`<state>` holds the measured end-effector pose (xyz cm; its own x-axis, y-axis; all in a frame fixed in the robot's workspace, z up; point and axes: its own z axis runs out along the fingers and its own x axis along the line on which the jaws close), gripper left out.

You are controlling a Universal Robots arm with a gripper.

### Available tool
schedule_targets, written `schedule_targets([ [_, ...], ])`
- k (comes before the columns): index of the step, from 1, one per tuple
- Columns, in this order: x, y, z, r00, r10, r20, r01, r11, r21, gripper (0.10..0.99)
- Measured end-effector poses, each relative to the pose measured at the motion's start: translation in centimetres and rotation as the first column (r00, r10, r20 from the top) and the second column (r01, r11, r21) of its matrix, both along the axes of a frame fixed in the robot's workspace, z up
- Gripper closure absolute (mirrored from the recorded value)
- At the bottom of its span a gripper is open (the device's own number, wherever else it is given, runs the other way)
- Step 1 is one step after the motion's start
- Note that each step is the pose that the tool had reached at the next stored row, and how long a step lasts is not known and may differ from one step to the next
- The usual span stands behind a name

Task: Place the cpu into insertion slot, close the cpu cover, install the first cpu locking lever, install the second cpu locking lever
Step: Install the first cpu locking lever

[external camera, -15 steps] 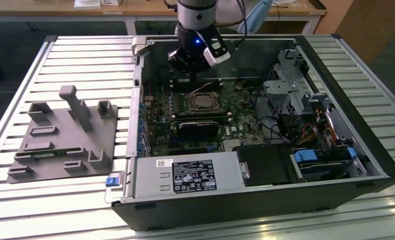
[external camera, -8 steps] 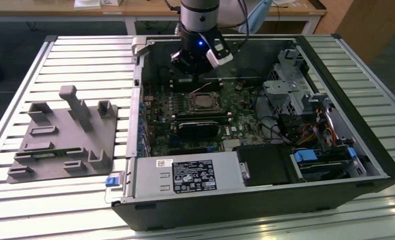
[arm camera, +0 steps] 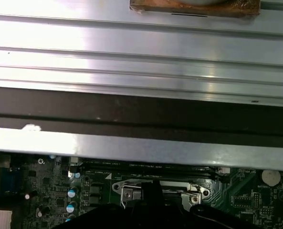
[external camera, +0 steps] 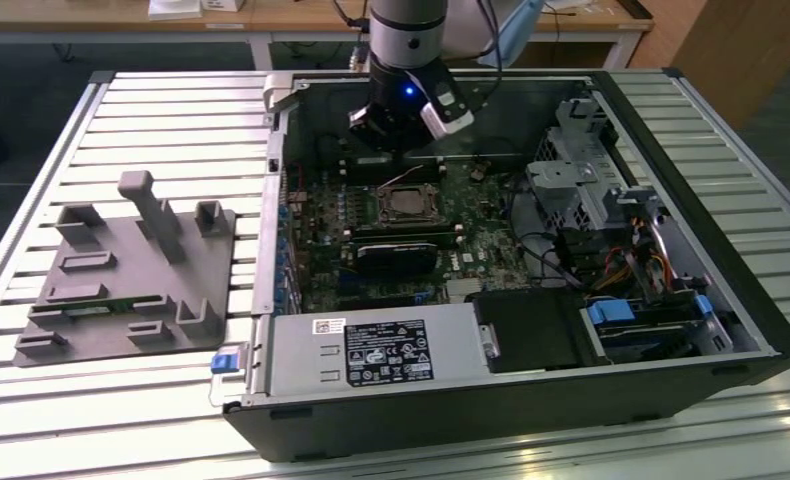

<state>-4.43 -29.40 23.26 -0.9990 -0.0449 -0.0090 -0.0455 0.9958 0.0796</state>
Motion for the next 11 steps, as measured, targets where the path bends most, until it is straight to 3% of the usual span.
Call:
schedule_targets([
  [11, 1.11, 0.63, -0.41, 1.0, 0.0, 0.0, 0.0, 1.0, 0.0, 0.98],
])
